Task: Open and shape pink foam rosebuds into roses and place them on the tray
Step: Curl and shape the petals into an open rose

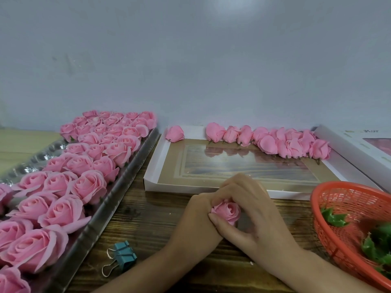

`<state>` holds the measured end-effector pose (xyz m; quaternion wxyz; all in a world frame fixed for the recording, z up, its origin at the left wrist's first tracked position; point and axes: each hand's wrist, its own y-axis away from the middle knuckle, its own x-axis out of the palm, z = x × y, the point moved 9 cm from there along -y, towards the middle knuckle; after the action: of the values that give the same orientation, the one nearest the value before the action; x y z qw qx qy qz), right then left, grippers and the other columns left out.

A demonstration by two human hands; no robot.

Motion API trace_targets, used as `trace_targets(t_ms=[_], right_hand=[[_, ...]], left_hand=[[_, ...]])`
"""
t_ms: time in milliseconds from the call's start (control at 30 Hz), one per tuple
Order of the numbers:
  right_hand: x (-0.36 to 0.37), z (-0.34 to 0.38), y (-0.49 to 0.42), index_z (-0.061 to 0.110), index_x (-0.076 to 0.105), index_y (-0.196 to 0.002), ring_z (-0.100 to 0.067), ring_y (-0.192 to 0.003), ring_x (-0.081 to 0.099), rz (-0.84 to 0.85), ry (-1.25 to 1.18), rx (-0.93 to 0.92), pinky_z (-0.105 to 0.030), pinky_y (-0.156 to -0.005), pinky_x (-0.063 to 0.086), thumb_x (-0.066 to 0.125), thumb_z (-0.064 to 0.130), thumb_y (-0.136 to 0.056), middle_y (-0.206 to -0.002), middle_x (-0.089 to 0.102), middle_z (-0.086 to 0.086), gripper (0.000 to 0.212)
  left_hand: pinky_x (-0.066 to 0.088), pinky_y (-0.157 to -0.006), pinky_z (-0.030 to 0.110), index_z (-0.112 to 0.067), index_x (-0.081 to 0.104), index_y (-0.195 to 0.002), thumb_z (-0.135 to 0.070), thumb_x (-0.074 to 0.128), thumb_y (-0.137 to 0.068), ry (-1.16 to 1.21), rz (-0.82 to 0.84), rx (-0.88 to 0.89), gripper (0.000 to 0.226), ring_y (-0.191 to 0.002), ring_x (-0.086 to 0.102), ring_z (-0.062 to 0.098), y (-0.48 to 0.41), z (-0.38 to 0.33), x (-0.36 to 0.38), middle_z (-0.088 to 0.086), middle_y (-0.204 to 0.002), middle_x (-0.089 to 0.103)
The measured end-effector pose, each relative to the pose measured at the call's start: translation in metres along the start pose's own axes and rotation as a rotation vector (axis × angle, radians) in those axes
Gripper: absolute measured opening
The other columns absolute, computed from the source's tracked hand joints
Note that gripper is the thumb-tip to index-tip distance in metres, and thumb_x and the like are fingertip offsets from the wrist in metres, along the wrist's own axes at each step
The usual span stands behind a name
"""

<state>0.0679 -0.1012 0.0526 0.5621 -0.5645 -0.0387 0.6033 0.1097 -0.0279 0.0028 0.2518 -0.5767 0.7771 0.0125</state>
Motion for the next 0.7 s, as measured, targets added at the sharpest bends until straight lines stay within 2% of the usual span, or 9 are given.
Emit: trace_targets(t_ms=[67,200,333,467,700], right_hand=[[-0.0014,-0.0011,0.0004,0.03,0.052,-0.092,-0.005,-0.092,0.052,-0.014,-0.012,0.012,-0.028,-0.081,0.039,0.063,0.033,-0.091,-0.094,0.05,0.017,0.011],[-0.0018,0.001,0.0,0.027,0.057,-0.088,-0.004,-0.093,0.051,-0.034,0.021,-0.022,-0.025,-0.083,0.037,0.062,0.033,-0.091,-0.095,0.05,0.017,0.008],[-0.0012,0.0018,-0.0004,0.031,0.059,-0.093,-0.003,-0.095,0.051,-0.027,0.029,-0.032,-0.027,-0.083,0.038,0.061,0.036,-0.092,-0.097,0.049,0.018,0.005],[-0.0006,0.0004,-0.0004,0.026,0.057,-0.087,-0.003,-0.09,0.05,-0.026,0.017,-0.02,-0.024,-0.081,0.036,0.062,0.035,-0.092,-0.092,0.05,0.017,0.012],[-0.0021,-0.0015,0.0003,0.024,0.059,-0.083,-0.001,-0.088,0.049,-0.046,0.008,0.0,-0.023,-0.082,0.036,0.064,0.031,-0.09,-0.091,0.051,0.016,0.012]], left_hand=[[0.047,-0.075,0.011,-0.039,0.048,-0.082,0.006,0.058,-0.079,-0.02,-0.016,-0.029,0.046,-0.08,0.056,0.0,-0.0003,0.0042,-0.0014,-0.015,-0.085,0.059],[0.051,-0.074,0.022,-0.025,0.055,-0.085,0.005,0.059,-0.078,-0.005,0.019,-0.04,0.031,-0.08,0.059,0.009,-0.0015,0.0053,0.0025,-0.002,-0.086,0.064],[0.05,-0.071,0.016,-0.027,0.057,-0.083,0.008,0.06,-0.076,0.026,0.023,-0.027,0.035,-0.073,0.057,-0.001,-0.0017,0.003,0.0023,-0.01,-0.08,0.063],[0.049,-0.066,0.007,-0.037,0.051,-0.078,0.01,0.058,-0.078,0.043,0.011,-0.054,0.047,-0.065,0.056,-0.012,0.0001,0.0057,0.001,-0.015,-0.072,0.059],[0.047,-0.064,0.011,-0.032,0.049,-0.075,0.006,0.061,-0.078,-0.007,0.036,-0.056,0.04,-0.067,0.053,-0.002,-0.0024,0.0051,0.003,-0.012,-0.075,0.057]])
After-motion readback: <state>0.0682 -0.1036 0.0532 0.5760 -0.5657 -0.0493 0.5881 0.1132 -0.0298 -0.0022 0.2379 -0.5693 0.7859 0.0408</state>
